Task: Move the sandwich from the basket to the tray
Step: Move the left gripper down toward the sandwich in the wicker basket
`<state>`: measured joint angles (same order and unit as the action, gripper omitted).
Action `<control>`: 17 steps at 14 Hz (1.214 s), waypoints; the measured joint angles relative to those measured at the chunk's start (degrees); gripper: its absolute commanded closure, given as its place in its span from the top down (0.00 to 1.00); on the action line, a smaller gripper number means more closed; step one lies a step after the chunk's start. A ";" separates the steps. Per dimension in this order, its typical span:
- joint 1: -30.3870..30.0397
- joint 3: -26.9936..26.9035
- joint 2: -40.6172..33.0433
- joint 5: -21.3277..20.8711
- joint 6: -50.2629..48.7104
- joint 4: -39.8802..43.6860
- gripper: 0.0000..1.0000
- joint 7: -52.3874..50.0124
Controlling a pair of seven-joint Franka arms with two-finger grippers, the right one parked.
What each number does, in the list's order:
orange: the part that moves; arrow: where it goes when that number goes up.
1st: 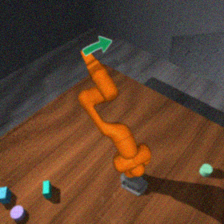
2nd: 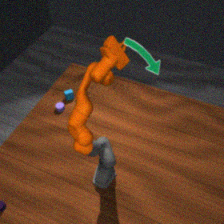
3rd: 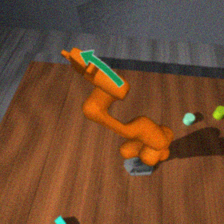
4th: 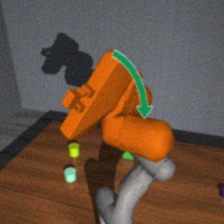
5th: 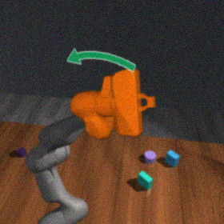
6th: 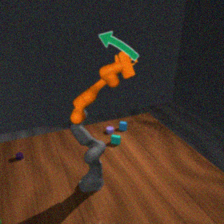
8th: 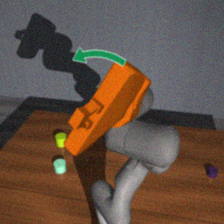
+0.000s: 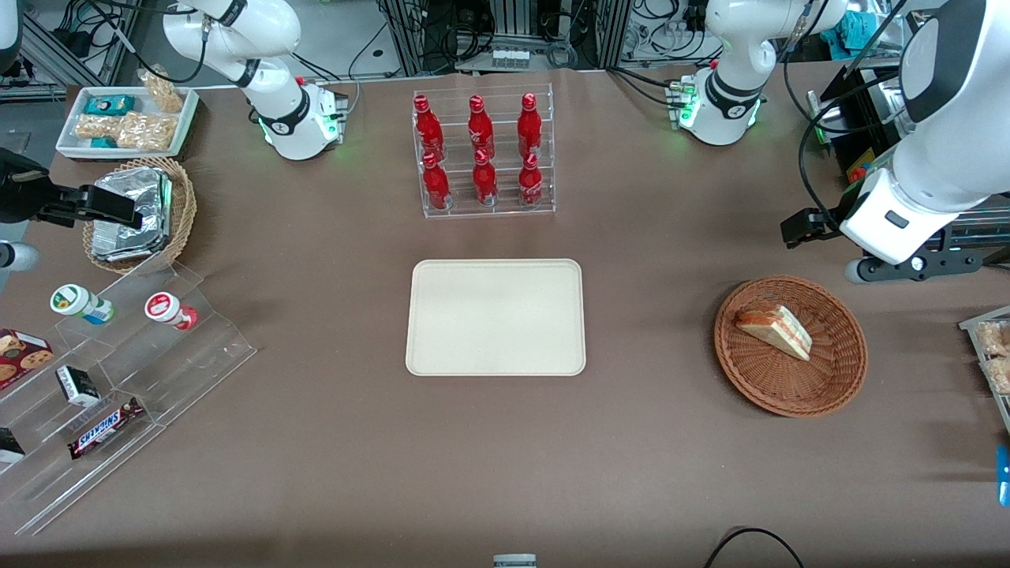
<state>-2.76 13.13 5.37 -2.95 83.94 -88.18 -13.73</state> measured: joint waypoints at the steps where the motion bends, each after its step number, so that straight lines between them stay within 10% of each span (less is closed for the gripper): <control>1: -0.01 0.00 0.00 0.00 0.00 0.00 1.00 0.00; 17: -1.44 -0.85 2.59 -0.36 -4.46 -1.42 1.00 -7.24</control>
<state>-4.20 12.27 7.96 -3.31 79.48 -89.60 -20.97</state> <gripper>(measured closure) 0.000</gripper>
